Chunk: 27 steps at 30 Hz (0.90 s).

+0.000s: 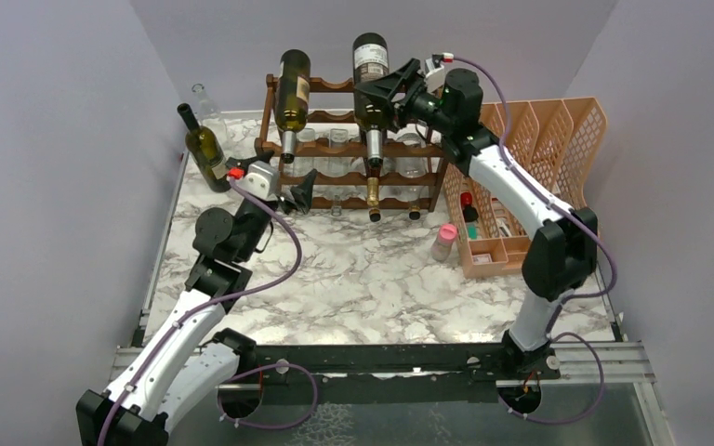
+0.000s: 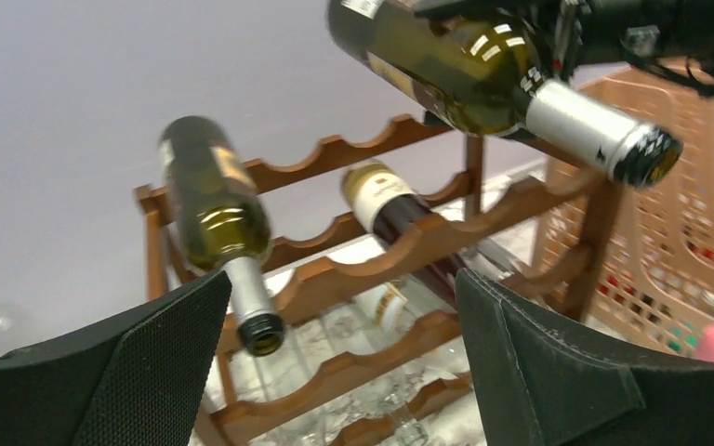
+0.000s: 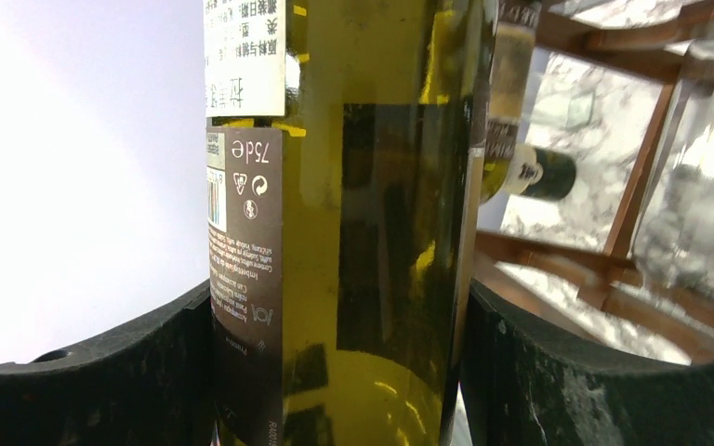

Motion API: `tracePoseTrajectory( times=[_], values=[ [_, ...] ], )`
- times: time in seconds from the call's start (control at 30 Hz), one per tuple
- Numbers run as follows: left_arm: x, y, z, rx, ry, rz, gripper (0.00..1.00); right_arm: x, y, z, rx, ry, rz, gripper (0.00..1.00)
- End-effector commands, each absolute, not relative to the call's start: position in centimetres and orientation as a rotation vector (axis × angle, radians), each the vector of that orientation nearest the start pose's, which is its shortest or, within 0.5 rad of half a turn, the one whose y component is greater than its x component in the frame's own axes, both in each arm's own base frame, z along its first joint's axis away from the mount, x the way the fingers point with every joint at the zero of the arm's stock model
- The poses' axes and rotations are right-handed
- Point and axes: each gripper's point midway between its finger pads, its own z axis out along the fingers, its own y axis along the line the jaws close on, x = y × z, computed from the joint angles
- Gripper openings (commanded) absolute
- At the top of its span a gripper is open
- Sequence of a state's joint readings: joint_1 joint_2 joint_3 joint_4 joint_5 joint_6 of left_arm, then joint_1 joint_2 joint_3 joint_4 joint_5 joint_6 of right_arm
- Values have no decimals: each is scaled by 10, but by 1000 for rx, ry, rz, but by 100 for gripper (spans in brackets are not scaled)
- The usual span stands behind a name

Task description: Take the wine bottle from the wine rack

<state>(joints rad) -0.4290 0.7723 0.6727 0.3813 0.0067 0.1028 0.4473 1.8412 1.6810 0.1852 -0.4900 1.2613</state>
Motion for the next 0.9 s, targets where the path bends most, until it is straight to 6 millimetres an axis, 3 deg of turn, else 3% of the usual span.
tracePoseTrajectory(
  times=[0.0,0.2,0.33,0.5,0.57,0.67,0.87],
  values=[
    [270,-184,371,614,1087,-452,94,384,322,451,79,1643,1803,45],
    [235,-231,351,890,946,-559,78,335,289,432,61,1738,1766,45],
    [211,-258,340,1031,846,-572,77,308,276,421,79,1792,1742,45],
    [199,-280,354,1124,734,-499,73,280,266,422,64,1821,1734,46],
    [197,-287,370,1145,674,-410,71,273,265,424,52,1829,1742,45],
    [194,-298,386,1175,585,-302,69,268,266,420,59,1855,1777,45],
    [174,-333,399,1262,412,-204,70,261,270,406,93,1909,1869,45]
  ],
)
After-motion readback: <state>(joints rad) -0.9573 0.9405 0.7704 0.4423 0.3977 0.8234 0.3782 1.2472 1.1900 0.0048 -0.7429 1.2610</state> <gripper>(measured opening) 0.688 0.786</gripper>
